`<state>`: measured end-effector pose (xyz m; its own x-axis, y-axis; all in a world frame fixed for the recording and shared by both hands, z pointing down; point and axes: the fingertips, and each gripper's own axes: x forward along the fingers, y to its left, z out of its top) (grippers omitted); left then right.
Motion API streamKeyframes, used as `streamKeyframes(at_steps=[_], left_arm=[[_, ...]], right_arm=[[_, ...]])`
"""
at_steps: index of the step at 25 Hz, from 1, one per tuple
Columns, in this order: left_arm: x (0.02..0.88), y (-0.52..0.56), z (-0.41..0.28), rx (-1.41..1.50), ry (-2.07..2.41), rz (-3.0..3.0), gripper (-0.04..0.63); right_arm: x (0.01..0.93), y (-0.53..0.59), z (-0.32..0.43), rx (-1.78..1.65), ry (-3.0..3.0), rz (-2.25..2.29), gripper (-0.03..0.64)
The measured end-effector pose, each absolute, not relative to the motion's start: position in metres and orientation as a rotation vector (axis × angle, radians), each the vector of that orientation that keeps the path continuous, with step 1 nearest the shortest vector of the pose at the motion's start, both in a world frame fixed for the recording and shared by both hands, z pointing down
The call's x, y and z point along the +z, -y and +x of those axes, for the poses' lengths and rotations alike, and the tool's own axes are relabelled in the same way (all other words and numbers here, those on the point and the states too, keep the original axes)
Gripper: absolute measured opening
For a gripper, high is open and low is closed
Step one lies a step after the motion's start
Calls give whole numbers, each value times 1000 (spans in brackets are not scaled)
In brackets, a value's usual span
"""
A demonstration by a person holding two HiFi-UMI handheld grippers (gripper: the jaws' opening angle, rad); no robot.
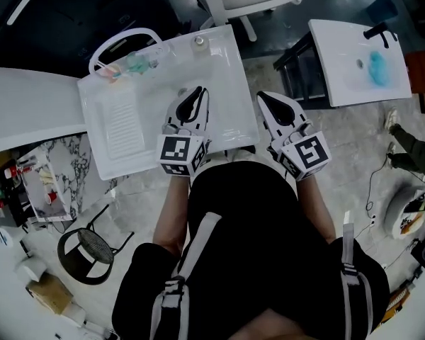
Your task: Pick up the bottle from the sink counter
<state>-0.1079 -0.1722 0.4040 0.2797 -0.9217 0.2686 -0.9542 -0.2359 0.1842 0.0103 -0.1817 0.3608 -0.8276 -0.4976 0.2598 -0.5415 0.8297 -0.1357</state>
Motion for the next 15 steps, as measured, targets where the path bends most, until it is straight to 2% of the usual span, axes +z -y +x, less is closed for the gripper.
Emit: streamKeyframes(at_steps=[6,15], left_arm=[[426,194,-130,184,1659,2265,26],[465,229,-145,218,1565,2299,67]], right_arm=[[376,196,-7,326,2749,851,5],[395,204,-16,372,2666,940,3]])
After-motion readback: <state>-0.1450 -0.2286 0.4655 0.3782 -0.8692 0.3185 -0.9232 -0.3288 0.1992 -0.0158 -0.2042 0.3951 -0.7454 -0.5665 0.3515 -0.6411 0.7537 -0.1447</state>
